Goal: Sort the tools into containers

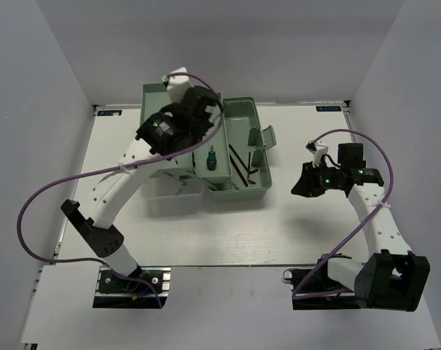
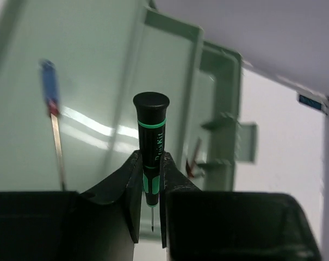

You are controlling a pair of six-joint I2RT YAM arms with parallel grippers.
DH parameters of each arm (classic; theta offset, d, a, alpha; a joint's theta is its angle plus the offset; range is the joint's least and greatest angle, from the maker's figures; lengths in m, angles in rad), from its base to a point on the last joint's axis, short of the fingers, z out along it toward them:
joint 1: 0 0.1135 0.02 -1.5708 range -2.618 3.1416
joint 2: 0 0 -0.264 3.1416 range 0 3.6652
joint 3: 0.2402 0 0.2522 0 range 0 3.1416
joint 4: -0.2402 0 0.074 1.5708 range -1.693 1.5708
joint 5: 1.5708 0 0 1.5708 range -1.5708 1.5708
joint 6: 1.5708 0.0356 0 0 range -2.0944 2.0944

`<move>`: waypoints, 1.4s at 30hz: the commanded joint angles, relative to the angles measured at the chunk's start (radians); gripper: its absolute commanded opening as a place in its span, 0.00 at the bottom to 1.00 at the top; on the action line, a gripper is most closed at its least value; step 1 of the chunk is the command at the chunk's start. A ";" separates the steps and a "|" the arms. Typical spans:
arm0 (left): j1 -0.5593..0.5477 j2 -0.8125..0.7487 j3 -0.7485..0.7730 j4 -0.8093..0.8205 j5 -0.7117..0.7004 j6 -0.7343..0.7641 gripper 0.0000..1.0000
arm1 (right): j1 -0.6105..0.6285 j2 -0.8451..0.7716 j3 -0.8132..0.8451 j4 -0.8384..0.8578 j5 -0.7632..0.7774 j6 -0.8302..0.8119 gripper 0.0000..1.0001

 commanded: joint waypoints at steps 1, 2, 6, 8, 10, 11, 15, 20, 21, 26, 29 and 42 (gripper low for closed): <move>0.104 0.019 0.054 -0.014 -0.010 0.140 0.00 | -0.002 0.033 0.038 -0.050 -0.082 -0.064 0.26; 0.159 0.048 0.070 -0.029 0.016 0.157 0.00 | -0.002 0.042 0.046 -0.057 -0.096 -0.067 0.28; 0.250 0.092 0.068 -0.038 0.063 0.189 0.00 | 0.001 0.051 0.070 -0.072 -0.129 -0.097 0.34; 0.276 0.092 0.030 -0.038 0.076 0.189 0.00 | 0.004 0.051 0.081 -0.081 -0.152 -0.136 0.38; 0.310 0.092 0.011 -0.027 0.106 0.203 0.04 | 0.005 0.054 0.105 -0.116 -0.201 -0.196 0.45; 0.319 0.092 0.002 -0.014 0.117 0.203 0.09 | 0.009 0.069 0.116 -0.133 -0.252 -0.256 0.48; 0.358 0.111 0.036 -0.004 0.165 0.254 0.56 | 0.016 0.111 0.188 -0.343 -0.483 -0.545 0.57; 0.379 0.108 0.128 -0.014 0.192 0.288 0.86 | 0.148 0.146 0.292 -0.415 -0.547 -0.765 0.59; 0.379 0.097 0.139 -0.014 0.192 0.301 0.87 | 0.191 0.149 0.297 -0.405 -0.542 -0.805 0.61; 0.379 -0.158 -0.020 0.029 0.336 0.351 0.61 | 0.468 0.166 0.349 -0.188 -0.406 -0.790 0.64; 0.379 -0.361 -0.290 0.072 0.390 0.351 0.10 | 0.691 0.209 0.366 -0.063 -0.214 -0.788 0.62; 0.370 -0.802 -0.499 -0.204 0.159 0.144 0.85 | 1.167 0.558 0.429 0.557 0.453 -0.644 0.57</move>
